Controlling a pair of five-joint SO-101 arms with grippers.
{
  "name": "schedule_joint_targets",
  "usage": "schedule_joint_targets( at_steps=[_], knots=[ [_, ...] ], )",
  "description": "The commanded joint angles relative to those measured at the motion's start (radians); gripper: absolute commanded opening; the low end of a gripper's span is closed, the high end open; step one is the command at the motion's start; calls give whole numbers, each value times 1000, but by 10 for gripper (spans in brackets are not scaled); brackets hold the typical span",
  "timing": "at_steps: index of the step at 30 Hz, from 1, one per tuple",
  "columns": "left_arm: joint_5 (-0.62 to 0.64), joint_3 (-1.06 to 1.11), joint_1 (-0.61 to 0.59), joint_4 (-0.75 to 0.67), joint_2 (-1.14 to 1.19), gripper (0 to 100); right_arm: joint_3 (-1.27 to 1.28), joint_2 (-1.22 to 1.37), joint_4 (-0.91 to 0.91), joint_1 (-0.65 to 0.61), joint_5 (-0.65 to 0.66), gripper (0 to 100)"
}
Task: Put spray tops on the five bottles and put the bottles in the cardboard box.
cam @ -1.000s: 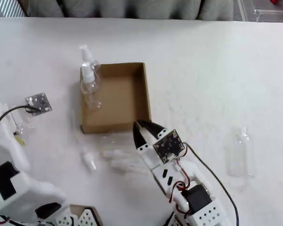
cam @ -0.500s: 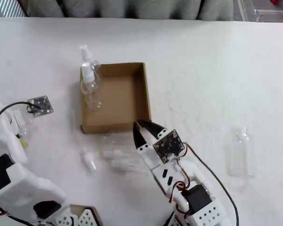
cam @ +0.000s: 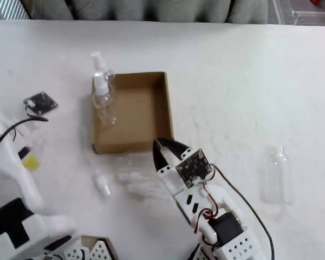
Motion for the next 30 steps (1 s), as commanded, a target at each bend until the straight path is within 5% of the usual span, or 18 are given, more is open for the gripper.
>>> schedule_joint_targets(
  at_steps=[1,13,23,30],
  knots=[
    [397,-32,64,35,-148,57,8,-7,1,8,12,15],
    [1447,-29,94,35,-196,57,8,-7,2,5,12,15],
    [1498,-2,50,-44,-197,56,-3,-8,21,-2,11,15],
    [1499,40,-22,-115,-196,55,-152,-8,162,-160,5,15]
  ],
)
